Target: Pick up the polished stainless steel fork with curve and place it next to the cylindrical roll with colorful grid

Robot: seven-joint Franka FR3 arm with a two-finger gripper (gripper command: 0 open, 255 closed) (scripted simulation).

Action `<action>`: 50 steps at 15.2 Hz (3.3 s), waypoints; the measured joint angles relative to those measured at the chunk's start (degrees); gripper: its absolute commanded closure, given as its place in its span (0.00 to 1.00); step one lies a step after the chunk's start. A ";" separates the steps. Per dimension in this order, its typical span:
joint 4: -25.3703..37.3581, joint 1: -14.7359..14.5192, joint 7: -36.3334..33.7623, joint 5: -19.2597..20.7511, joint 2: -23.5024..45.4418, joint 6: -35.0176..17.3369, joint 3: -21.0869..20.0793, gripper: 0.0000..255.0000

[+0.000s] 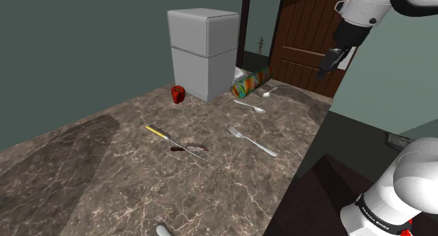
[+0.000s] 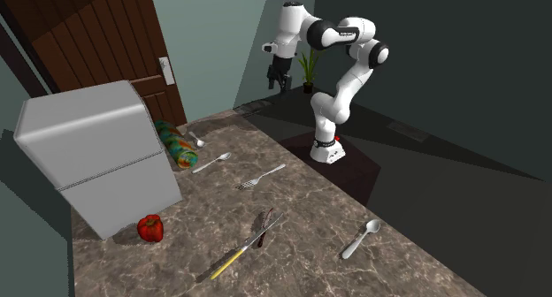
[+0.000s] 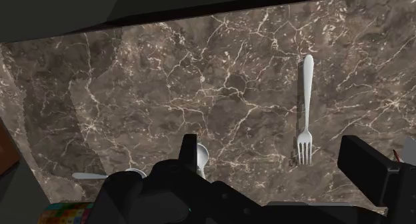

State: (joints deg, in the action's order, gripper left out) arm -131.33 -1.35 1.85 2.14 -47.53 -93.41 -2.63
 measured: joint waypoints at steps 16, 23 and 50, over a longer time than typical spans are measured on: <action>-7.07 -1.11 -10.06 -4.40 18.07 -22.31 -7.47 0.00; -5.17 -1.28 -15.66 -4.36 31.50 -32.58 -11.28 0.00; -1.59 -1.28 -23.01 0.49 49.71 -46.20 -13.46 1.00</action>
State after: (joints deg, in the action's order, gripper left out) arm -132.92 -2.62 -21.16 2.63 2.17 -139.61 -16.08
